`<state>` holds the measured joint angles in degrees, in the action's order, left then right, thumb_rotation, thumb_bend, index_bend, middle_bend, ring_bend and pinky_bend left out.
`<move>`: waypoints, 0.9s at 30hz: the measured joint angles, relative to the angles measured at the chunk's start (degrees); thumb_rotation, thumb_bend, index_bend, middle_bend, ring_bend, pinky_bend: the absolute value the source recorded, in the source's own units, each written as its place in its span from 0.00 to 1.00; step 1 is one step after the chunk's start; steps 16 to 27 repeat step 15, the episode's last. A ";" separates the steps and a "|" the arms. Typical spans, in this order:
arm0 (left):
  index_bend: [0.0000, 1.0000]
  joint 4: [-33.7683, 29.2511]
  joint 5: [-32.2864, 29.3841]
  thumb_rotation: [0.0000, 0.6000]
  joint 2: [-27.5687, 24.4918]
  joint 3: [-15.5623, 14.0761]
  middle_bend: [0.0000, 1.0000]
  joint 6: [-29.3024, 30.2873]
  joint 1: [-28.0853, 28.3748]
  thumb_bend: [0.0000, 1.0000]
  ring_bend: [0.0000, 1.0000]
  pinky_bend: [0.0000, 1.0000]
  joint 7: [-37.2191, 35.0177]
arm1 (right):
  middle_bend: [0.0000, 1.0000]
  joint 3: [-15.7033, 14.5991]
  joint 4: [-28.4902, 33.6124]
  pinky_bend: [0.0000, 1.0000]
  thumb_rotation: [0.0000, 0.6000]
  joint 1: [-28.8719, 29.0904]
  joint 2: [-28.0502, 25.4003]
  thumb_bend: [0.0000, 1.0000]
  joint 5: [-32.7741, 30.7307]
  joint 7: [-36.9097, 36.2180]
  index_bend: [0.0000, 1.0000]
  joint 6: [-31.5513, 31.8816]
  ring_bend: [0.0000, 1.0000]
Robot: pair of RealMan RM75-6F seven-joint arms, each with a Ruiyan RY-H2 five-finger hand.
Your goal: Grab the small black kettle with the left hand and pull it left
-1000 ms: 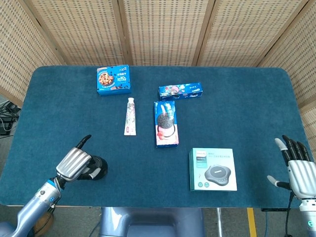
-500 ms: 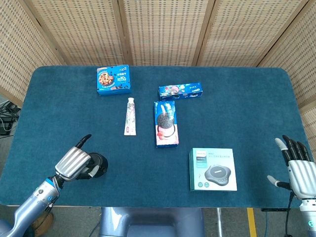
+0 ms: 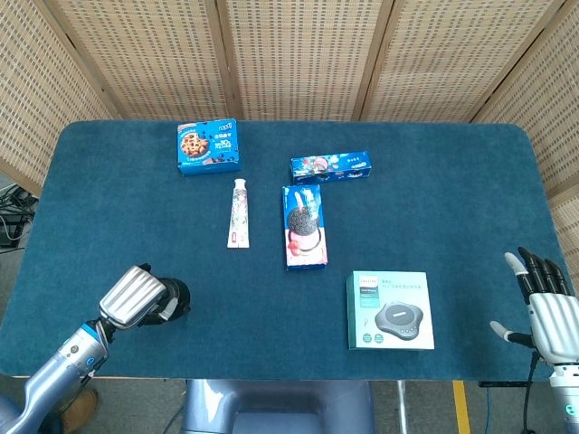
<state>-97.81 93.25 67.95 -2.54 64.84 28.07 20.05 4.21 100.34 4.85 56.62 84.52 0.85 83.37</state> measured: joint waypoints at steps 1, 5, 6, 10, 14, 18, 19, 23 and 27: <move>1.00 0.12 -0.05 0.53 0.11 -0.01 1.00 0.01 -0.07 1.00 0.86 0.66 0.08 | 0.00 0.00 0.00 0.00 1.00 0.02 0.01 0.00 0.02 0.04 0.00 -0.02 0.00; 1.00 0.61 -0.25 0.53 0.46 -0.07 1.00 -0.16 -0.19 1.00 0.86 0.72 -0.15 | 0.00 0.00 0.01 0.00 1.00 0.07 0.12 0.00 -0.08 0.31 0.00 -0.14 0.00; 1.00 0.66 -0.27 0.53 0.50 -0.06 1.00 -0.19 -0.20 1.00 0.86 0.72 -0.18 | 0.00 0.00 0.02 0.00 1.00 0.07 0.12 0.00 -0.09 0.32 0.00 -0.14 0.00; 1.00 0.70 -0.35 0.53 0.43 0.00 1.00 -0.35 -0.15 1.00 0.86 0.72 -0.25 | 0.00 0.00 0.08 0.00 1.00 0.06 0.11 0.00 -0.06 0.32 0.00 -0.10 0.00; 1.00 0.48 -0.38 0.53 0.12 0.16 1.00 -0.45 -0.05 1.00 0.86 0.72 -0.15 | 0.00 0.02 0.08 0.00 1.00 0.02 0.05 0.00 -0.06 0.21 0.00 -0.04 0.00; 1.00 0.47 -0.35 0.53 0.07 0.19 1.00 -0.43 -0.03 1.00 0.86 0.72 -0.11 | 0.00 0.02 0.08 0.00 1.00 0.01 0.04 0.00 -0.06 0.18 0.00 -0.03 0.00; 1.00 0.47 -0.35 0.53 0.07 0.19 1.00 -0.43 -0.03 1.00 0.86 0.72 -0.11 | 0.00 0.02 0.08 0.00 1.00 0.01 0.04 0.00 -0.06 0.18 0.00 -0.03 0.00; 1.00 0.47 -0.35 0.53 0.07 0.19 1.00 -0.43 -0.03 1.00 0.86 0.72 -0.11 | 0.00 0.02 0.08 0.00 1.00 0.01 0.04 0.00 -0.06 0.18 0.00 -0.03 0.00; 1.00 0.47 -0.35 0.53 0.07 0.19 1.00 -0.43 -0.03 1.00 0.86 0.72 -0.11 | 0.00 0.02 0.08 0.00 1.00 0.01 0.04 0.00 -0.06 0.18 0.00 -0.03 0.00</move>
